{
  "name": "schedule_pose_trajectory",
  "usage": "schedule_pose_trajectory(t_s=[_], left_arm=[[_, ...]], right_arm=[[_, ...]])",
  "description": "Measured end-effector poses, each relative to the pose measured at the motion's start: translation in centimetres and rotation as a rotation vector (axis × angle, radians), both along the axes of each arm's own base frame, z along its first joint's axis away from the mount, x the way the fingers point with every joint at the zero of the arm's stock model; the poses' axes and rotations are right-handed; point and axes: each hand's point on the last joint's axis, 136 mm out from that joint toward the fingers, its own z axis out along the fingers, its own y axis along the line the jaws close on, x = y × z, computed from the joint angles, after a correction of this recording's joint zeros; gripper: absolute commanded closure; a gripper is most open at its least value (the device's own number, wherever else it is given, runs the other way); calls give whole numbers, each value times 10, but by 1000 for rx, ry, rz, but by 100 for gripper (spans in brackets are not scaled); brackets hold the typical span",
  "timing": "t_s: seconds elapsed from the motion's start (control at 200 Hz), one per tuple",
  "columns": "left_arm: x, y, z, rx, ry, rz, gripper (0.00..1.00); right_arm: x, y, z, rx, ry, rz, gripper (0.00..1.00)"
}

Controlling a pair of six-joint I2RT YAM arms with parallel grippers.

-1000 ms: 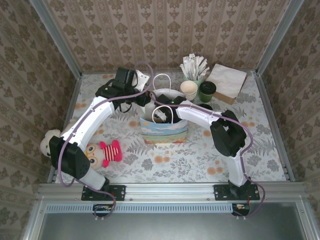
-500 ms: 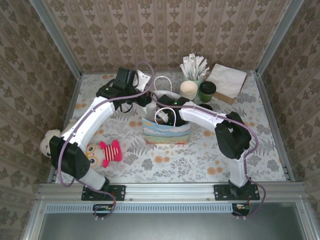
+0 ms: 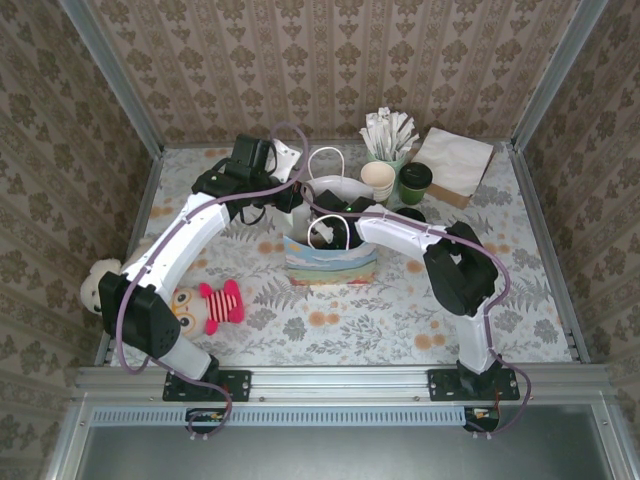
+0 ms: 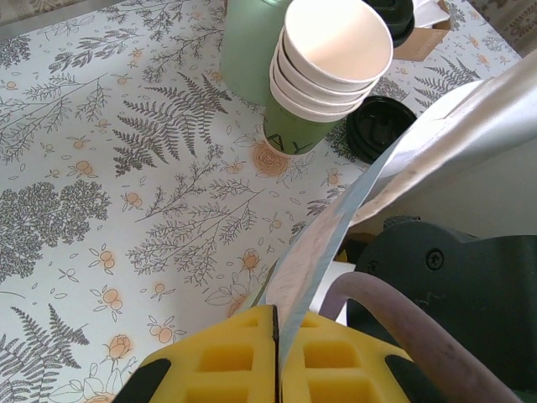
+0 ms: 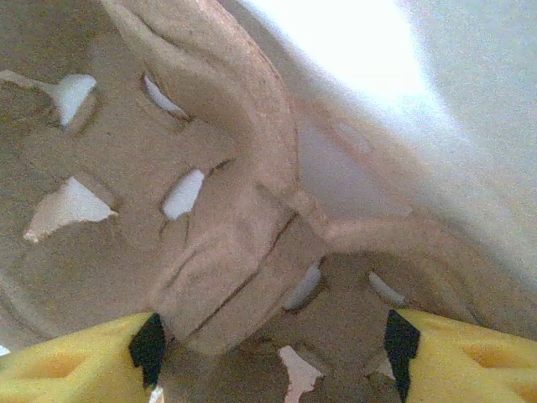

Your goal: Pack the takeout coffee

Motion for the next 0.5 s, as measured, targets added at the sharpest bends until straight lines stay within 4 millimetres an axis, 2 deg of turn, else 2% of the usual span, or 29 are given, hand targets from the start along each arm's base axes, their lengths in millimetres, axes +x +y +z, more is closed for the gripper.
schedule_pose_trajectory(t_s=[0.15, 0.365, 0.5], left_arm=[[0, -1, 1, -4, -2, -4, 92], [0, -1, 1, -1, -7, -9, 92], [0, -1, 1, 0, -7, -10, 92]], right_arm=[[-3, 1, 13, 31, -16, 6, 21], [-3, 9, 53, 121, -86, 40, 16], [-5, 10, 67, 149, -110, 65, 13]])
